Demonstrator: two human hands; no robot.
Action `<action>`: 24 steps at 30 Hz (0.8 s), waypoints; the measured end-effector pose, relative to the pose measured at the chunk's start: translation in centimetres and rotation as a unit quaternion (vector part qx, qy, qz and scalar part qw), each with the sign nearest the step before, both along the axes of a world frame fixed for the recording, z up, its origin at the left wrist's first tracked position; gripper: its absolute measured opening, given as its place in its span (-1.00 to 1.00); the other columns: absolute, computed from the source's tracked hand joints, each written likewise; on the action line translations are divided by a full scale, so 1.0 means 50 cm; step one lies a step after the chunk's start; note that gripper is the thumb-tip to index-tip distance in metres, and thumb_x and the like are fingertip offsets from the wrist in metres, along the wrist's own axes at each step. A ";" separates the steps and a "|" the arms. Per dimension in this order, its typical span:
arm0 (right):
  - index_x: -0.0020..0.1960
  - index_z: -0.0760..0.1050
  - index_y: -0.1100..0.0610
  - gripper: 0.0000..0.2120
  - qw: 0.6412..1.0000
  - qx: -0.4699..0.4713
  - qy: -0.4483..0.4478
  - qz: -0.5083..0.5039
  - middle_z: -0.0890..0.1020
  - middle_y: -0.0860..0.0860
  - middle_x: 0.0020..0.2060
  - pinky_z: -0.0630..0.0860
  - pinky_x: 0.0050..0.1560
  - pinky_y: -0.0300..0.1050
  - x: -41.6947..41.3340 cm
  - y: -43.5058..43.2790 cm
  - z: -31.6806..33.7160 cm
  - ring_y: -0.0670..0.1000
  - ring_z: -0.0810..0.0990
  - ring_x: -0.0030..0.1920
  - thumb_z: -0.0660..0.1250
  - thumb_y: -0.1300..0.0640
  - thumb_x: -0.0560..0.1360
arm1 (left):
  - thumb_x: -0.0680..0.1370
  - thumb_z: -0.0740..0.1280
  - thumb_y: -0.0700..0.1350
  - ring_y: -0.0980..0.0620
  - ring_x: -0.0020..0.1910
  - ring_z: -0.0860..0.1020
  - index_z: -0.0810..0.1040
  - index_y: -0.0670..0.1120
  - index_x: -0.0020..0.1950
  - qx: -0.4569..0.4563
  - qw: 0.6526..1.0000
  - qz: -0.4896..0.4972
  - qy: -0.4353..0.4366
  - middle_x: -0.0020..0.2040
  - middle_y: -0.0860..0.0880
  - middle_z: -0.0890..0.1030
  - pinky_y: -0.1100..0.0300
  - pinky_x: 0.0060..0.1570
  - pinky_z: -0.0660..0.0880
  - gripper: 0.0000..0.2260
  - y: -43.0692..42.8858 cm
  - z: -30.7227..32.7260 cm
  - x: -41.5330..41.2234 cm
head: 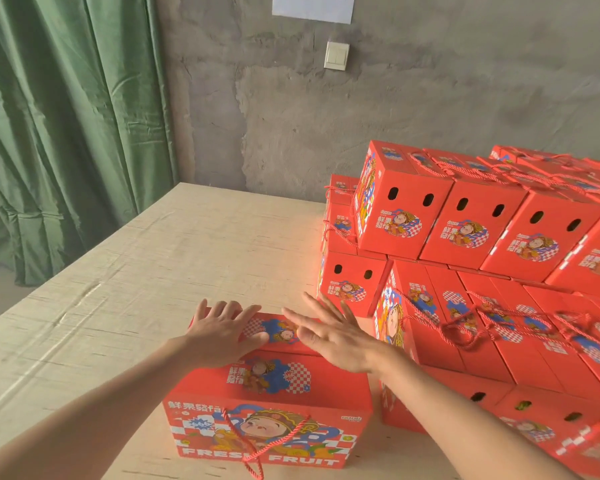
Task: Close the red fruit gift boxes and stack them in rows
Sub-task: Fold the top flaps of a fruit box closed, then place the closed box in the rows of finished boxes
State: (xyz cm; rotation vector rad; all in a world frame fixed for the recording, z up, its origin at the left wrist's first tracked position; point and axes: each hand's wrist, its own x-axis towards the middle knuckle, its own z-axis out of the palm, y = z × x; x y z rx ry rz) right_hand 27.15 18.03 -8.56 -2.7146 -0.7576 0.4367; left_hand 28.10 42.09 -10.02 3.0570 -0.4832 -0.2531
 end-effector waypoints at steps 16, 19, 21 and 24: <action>0.43 -0.03 -0.42 -0.60 0.990 -0.052 -0.102 -0.078 -0.03 0.01 0.55 -0.20 0.47 0.09 -0.024 0.019 -0.036 0.10 -0.06 0.52 -0.15 -0.24 0.60 | 0.64 -0.17 0.11 -0.03 0.50 -0.31 -0.17 -0.04 0.55 -0.090 0.991 0.045 -0.083 0.55 -0.01 -0.23 -0.05 0.42 -0.33 -0.48 -0.149 -0.052 -0.149; 0.42 -0.03 -0.43 -0.60 0.989 -0.066 -0.101 -0.086 0.11 0.04 0.51 -0.07 0.43 0.05 -0.026 0.021 -0.029 0.11 0.07 0.48 -0.15 -0.25 0.59 | 0.63 -0.19 0.13 0.03 0.52 -0.24 -0.11 -0.05 0.56 -0.084 0.989 0.031 -0.117 0.56 0.01 -0.17 0.04 0.45 -0.30 -0.47 -0.157 -0.057 -0.168; 0.41 -0.06 -0.45 -0.59 0.987 -0.083 -0.097 -0.093 0.16 0.10 0.48 0.02 0.41 0.07 -0.025 0.016 -0.026 0.14 0.11 0.46 -0.15 -0.28 0.58 | 0.63 -0.19 0.14 0.05 0.54 -0.16 -0.03 -0.03 0.56 -0.084 0.986 0.000 -0.146 0.56 0.04 -0.09 0.09 0.45 -0.28 -0.48 -0.140 -0.054 -0.163; 0.41 -0.16 -0.45 -0.52 0.985 -0.114 -0.076 -0.109 0.15 0.17 0.48 0.06 0.41 0.13 -0.034 0.005 -0.020 0.16 0.07 0.47 -0.16 -0.38 0.52 | 0.62 -0.17 0.13 0.11 0.53 -0.08 0.03 0.07 0.55 -0.102 0.982 -0.057 -0.146 0.53 0.14 -0.01 0.13 0.41 -0.33 -0.51 -0.110 -0.045 -0.136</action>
